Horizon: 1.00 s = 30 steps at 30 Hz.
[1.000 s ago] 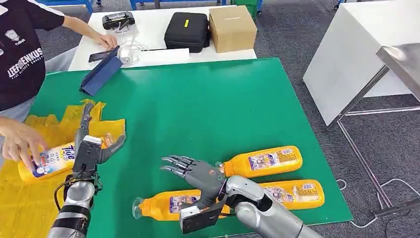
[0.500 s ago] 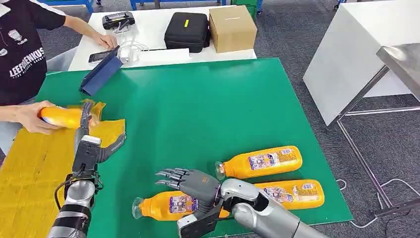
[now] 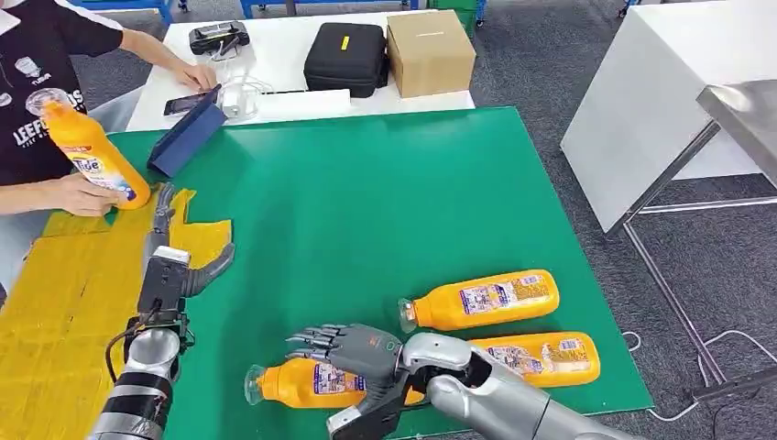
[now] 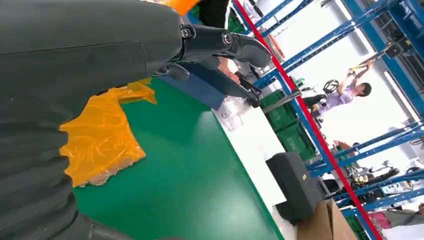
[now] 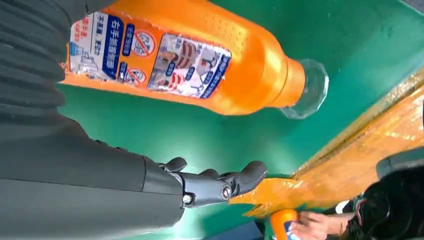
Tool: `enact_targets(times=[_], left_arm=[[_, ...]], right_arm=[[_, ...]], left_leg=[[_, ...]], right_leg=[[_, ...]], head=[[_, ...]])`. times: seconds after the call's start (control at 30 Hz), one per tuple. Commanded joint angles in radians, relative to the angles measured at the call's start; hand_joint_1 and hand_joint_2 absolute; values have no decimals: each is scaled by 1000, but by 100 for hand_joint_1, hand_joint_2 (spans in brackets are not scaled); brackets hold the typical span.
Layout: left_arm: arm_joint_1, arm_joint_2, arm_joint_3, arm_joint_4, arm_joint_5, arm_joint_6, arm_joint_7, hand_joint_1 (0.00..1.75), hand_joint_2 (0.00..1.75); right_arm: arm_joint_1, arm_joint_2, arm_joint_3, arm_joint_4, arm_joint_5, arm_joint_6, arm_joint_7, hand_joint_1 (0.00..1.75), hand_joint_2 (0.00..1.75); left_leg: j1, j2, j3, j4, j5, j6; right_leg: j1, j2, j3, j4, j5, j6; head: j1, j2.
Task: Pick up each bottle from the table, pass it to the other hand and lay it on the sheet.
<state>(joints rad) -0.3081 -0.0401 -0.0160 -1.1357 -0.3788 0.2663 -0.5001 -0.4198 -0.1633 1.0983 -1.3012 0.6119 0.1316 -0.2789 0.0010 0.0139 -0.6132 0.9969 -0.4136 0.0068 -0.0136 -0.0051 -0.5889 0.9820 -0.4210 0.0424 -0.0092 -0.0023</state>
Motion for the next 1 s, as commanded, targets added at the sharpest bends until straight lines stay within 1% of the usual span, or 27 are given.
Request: enact_targets(times=[0.03,0.1,0.23,0.27,0.33,0.37,0.47,0.5,0.57,0.6,0.67,0.7,0.83,0.87,0.93,1.0], left_arm=[[-41,-4,-21,70,17,5,-3,0,175],[-40,-4,-25,69,22,6,-4,0,175],[-36,-2,-27,64,31,10,-2,0,175],[-33,-1,-28,61,33,9,-2,0,175],[-30,1,-28,58,36,11,0,0,175],[-27,2,-26,57,37,12,0,0,175],[-17,5,-23,48,40,12,0,0,175],[-15,6,-23,45,41,12,0,0,175],[-13,5,-22,43,41,13,0,0,175],[-12,6,-21,41,41,13,1,0,175],[-10,6,-21,40,42,13,1,0,175],[-10,6,-21,40,42,13,1,0,175],[-9,6,-20,37,42,13,2,0,175],[-8,7,-20,38,43,12,2,0,175],[-7,6,-17,39,46,10,4,0,175],[-4,6,-15,37,46,10,5,0,175]], right_arm=[[-79,-23,105,88,17,1,14,0,175],[-91,-28,124,104,32,-9,31,0,175],[-113,-28,150,136,68,-26,66,0,175],[-117,-24,153,149,78,-30,77,0,175],[-119,-17,153,168,104,-48,103,0,175],[-119,-12,152,178,117,-60,116,0,175],[-114,1,143,192,138,-84,144,0,175],[-114,4,143,194,144,-87,150,0,175],[-116,8,143,198,151,-89,156,0,175],[-115,13,140,204,162,-97,166,0,175],[-114,17,137,208,168,-101,172,0,175],[-114,17,137,208,168,-101,172,0,175],[-112,22,134,214,175,-106,177,0,175],[-111,25,131,218,178,-108,179,0,175],[-107,32,121,223,190,-119,186,0,175],[-94,46,100,228,209,-143,204,0,175]], left_leg=[[1,-2,5,1,-2,-1],[1,-2,3,0,-1,0],[1,-2,6,1,-2,-1],[1,-1,4,0,-1,0],[2,-1,6,1,-3,-1],[1,-1,4,0,-1,-1],[2,-1,6,1,-3,-1],[1,0,4,0,-2,-1],[2,0,7,0,-3,-1],[1,0,4,0,-1,-1],[1,0,6,0,-2,-1],[0,-1,3,0,-1,-1],[2,-1,7,2,-4,-1],[1,-1,4,0,-1,-1],[2,0,6,1,-3,-1],[1,-1,5,0,-2,-1]], right_leg=[[1,0,5,0,-1,-2],[1,-1,4,-1,-1,-1],[1,0,6,-1,-2,-2],[1,0,4,-1,-1,-1],[1,1,7,-1,-2,-2],[1,0,4,-1,-1,-1],[2,1,7,-1,-2,-2],[1,1,4,-1,-1,-2],[1,2,7,-1,-2,-2],[1,1,4,-1,-1,-1],[1,1,6,-1,-1,-2],[0,0,3,0,-1,-1],[2,2,7,0,-2,-3],[1,0,4,0,-1,-1],[2,1,6,0,-2,-2],[1,1,5,-1,-1,-2]], head=[[0,0],[0,0],[0,0],[0,0],[0,0],[0,0],[0,0],[0,0],[0,0],[0,0],[0,0],[0,0],[0,0],[0,0],[0,0],[0,0]])
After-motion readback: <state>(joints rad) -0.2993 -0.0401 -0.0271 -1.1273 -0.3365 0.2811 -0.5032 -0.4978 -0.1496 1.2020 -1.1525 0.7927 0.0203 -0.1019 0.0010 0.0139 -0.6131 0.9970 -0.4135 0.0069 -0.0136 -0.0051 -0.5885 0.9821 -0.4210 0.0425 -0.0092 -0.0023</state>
